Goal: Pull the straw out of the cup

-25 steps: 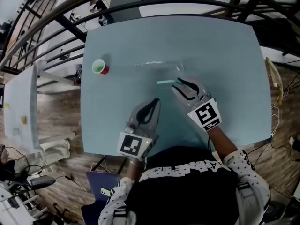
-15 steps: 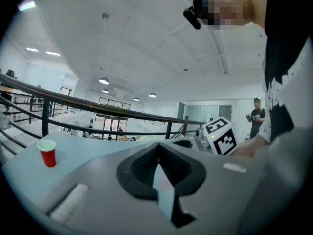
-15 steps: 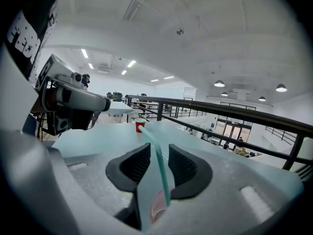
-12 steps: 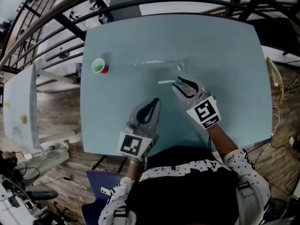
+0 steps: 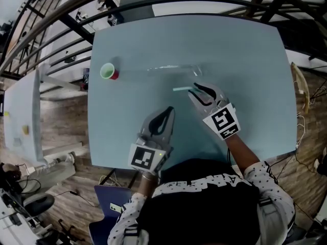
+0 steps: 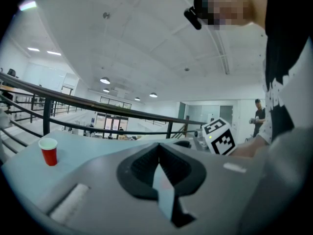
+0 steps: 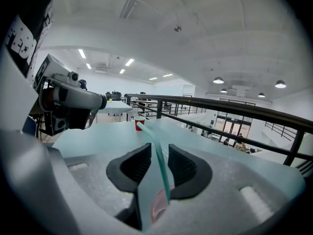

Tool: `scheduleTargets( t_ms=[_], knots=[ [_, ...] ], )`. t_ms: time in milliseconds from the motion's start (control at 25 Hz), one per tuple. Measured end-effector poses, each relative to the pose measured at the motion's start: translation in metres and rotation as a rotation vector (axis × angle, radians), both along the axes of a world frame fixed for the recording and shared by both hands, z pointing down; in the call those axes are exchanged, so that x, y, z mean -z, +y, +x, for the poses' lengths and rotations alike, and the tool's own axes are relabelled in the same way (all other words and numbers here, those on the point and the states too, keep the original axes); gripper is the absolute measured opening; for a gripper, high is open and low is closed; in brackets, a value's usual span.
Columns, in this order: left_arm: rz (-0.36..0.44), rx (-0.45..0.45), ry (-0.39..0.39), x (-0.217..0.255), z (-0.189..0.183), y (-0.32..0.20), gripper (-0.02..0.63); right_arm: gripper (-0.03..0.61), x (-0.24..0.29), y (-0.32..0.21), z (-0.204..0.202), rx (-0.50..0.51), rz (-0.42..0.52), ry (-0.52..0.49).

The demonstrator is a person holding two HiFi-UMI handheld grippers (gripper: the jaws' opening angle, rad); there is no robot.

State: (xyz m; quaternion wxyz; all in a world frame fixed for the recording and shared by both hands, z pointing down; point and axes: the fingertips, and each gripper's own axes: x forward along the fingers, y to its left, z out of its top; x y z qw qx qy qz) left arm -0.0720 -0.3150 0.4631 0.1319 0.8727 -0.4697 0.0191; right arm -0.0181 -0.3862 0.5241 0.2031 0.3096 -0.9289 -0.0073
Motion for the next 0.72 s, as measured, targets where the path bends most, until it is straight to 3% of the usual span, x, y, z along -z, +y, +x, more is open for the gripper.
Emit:
scheduleTargets(
  t_ms=[720],
  knots=[
    [-0.001, 0.007, 0.003, 0.0011, -0.0058, 0.0042, -0.011, 0.023, 0.0072, -0.0015, 0.0024, -0.036, 0.049, 0.018]
  ],
)
